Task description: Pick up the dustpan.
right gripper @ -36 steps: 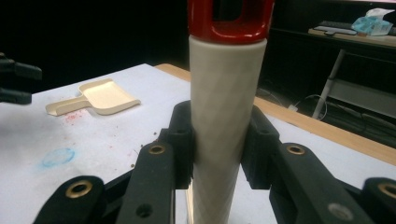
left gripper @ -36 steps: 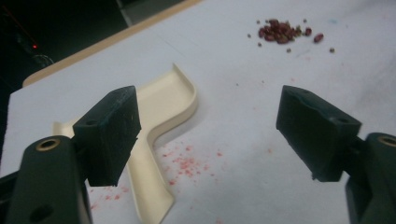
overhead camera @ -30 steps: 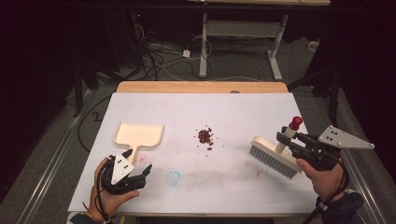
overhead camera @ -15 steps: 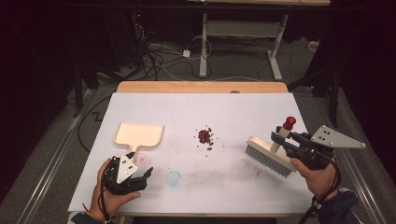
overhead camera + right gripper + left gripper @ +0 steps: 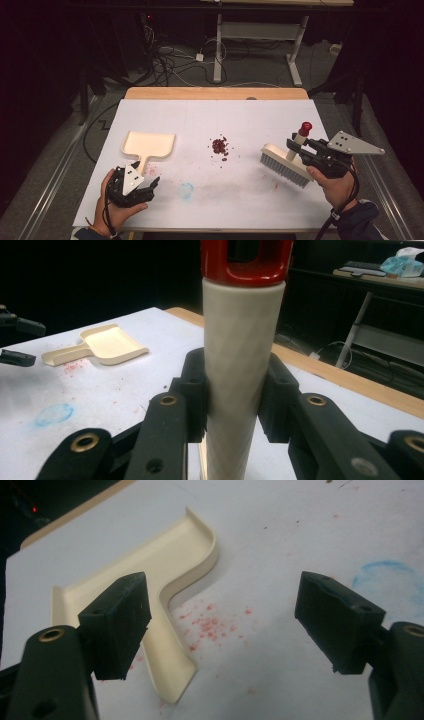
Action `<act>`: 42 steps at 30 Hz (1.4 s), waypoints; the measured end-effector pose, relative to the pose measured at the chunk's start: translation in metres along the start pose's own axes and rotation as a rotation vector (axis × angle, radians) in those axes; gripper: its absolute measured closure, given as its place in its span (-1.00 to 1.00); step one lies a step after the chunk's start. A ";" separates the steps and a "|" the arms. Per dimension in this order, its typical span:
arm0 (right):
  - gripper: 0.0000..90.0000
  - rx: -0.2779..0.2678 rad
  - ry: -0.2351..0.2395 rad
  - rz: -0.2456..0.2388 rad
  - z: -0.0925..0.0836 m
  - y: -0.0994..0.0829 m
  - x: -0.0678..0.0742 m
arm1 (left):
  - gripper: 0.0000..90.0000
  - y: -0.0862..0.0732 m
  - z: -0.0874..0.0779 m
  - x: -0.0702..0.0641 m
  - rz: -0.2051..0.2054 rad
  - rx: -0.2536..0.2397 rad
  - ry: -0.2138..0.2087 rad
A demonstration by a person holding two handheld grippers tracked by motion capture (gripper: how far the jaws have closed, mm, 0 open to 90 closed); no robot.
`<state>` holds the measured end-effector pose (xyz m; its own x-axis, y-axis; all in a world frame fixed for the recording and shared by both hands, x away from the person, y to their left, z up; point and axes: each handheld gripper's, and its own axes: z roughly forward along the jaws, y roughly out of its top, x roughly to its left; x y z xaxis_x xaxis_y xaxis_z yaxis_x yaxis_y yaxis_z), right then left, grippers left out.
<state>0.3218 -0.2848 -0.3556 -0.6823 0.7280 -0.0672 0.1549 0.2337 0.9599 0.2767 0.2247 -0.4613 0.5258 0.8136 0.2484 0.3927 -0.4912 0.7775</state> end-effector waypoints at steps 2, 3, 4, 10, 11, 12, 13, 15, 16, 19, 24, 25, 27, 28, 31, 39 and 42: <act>0.55 -0.002 -0.004 -0.001 0.000 0.001 0.000 | -0.52 -0.002 0.003 0.004 -0.026 0.030 0.008; 0.55 -0.001 -0.006 -0.002 0.000 0.001 0.000 | -0.52 -0.005 0.006 0.009 -0.077 0.062 0.022; 0.55 0.000 -0.008 -0.001 0.000 0.001 0.000 | -0.52 -0.006 0.008 0.013 -0.115 0.076 0.019; 0.55 0.004 -0.009 0.002 -0.001 0.002 0.001 | -0.48 -0.013 0.029 0.037 -0.369 0.181 -0.019; 0.55 0.000 -0.006 -0.001 -0.002 0.002 0.001 | -0.48 -0.013 0.034 0.040 -0.396 0.193 -0.014; 0.55 0.000 -0.004 0.001 -0.002 0.002 0.001 | -0.48 -0.012 0.041 0.046 -0.435 0.190 -0.038; 0.55 0.002 -0.007 0.000 -0.003 0.002 0.001 | -0.48 -0.012 0.041 0.046 -0.435 0.190 -0.038; 0.55 -0.002 -0.005 -0.003 -0.005 0.003 0.001 | -0.46 -0.008 0.054 0.052 -0.445 0.216 -0.042; 0.55 0.001 -0.007 -0.001 -0.006 0.003 0.001 | -0.43 -0.008 0.054 0.052 -0.445 0.216 -0.042; 0.55 -0.001 0.000 0.002 -0.007 0.003 0.001 | -0.33 -0.003 0.065 0.055 -0.449 0.239 -0.037; 0.55 0.002 -0.006 0.007 -0.009 0.002 0.000 | -0.16 0.002 0.073 0.056 -0.434 0.280 -0.003; 0.55 -0.001 -0.006 0.008 -0.009 0.002 -0.001 | -0.12 0.002 0.073 0.056 -0.434 0.280 -0.003; 0.55 0.001 -0.011 0.011 -0.010 0.002 -0.001 | 0.03 0.001 0.071 0.057 -0.427 0.279 -0.006; 0.55 0.001 -0.011 0.011 -0.010 0.002 -0.001 | 0.10 0.001 0.071 0.057 -0.427 0.279 -0.006; 0.55 0.005 -0.010 0.011 -0.010 0.001 -0.001 | 0.29 0.001 0.070 0.055 -0.410 0.278 -0.017; 0.55 0.013 -0.006 0.017 -0.008 0.000 -0.002 | 0.42 0.001 0.070 0.054 -0.404 0.266 -0.018; 0.55 0.012 -0.007 0.015 -0.008 0.000 -0.002 | 0.42 0.003 0.069 0.056 -0.394 0.272 -0.029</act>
<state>0.3175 -0.2912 -0.3531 -0.6748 0.7360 -0.0547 0.1735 0.2303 0.9575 0.3591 0.2473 -0.4849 0.3165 0.9470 -0.0541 0.7475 -0.2139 0.6289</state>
